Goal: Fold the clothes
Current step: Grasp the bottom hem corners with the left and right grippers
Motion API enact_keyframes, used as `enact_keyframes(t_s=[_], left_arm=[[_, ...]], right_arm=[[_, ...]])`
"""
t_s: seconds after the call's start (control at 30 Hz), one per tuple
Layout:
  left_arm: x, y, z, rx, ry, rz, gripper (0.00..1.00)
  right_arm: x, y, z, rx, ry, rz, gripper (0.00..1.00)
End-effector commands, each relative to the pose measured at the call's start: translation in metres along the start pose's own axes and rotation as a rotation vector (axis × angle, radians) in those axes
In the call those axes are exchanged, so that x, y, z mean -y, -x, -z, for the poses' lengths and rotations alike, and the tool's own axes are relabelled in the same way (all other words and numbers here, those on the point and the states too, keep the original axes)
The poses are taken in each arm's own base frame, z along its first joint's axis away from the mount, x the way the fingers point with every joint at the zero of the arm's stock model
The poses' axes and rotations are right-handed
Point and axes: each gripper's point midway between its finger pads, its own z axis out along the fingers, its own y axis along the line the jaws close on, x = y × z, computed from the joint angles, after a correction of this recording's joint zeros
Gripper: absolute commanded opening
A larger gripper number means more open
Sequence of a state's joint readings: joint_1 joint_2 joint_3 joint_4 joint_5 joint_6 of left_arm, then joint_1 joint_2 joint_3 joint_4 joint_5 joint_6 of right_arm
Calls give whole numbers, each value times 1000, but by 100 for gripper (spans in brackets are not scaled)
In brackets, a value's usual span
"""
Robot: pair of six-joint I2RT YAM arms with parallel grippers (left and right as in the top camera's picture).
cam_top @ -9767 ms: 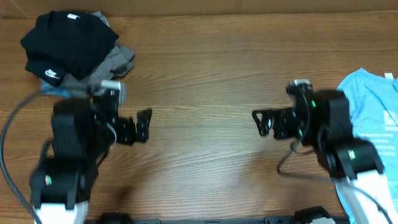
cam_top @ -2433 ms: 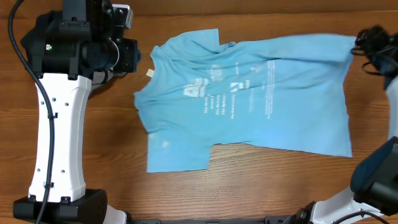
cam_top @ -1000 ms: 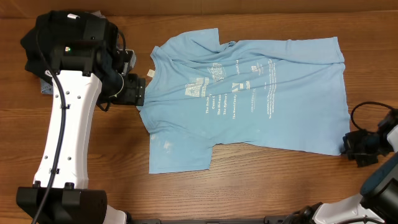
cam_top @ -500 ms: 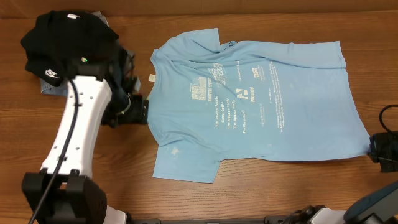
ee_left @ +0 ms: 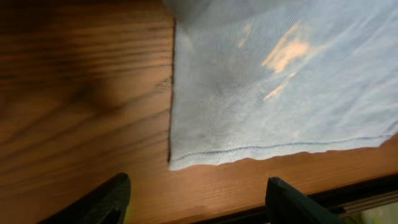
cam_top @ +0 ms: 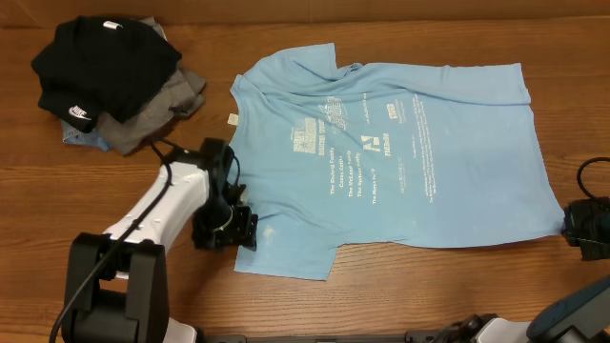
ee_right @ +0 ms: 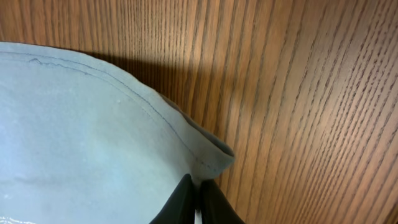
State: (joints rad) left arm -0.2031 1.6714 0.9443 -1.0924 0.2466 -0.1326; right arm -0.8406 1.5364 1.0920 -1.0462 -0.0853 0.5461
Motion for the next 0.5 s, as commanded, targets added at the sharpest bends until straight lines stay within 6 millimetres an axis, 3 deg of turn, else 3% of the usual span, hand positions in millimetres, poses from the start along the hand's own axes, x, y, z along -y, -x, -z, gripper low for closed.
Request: enact_keyframes(t_s=[0.0, 0.07, 0.13, 0.23, 0.33, 0.37, 0.47], left_arm=[[2, -12, -19, -18, -4, 48, 67], [1, -13, -28, -13, -1, 58, 63], [-1, -14, -35, -3, -2, 65, 53], [-2, -13, -36, 1, -3, 81, 24], [0, -11, -37, 9, -10, 95, 9], [0, -11, -37, 7, -15, 103, 4], [9, -16, -34, -17, -78, 112, 4]], right_arm=[[-3, 6, 5, 27, 4, 1, 8], [-3, 5, 5, 26, 4, 1, 8], [-3, 5, 5, 26, 4, 1, 8], [-3, 5, 5, 26, 4, 1, 8], [-3, 5, 5, 25, 4, 1, 8], [-3, 5, 5, 25, 3, 1, 8], [-2, 4, 5, 20, 0, 0, 8]])
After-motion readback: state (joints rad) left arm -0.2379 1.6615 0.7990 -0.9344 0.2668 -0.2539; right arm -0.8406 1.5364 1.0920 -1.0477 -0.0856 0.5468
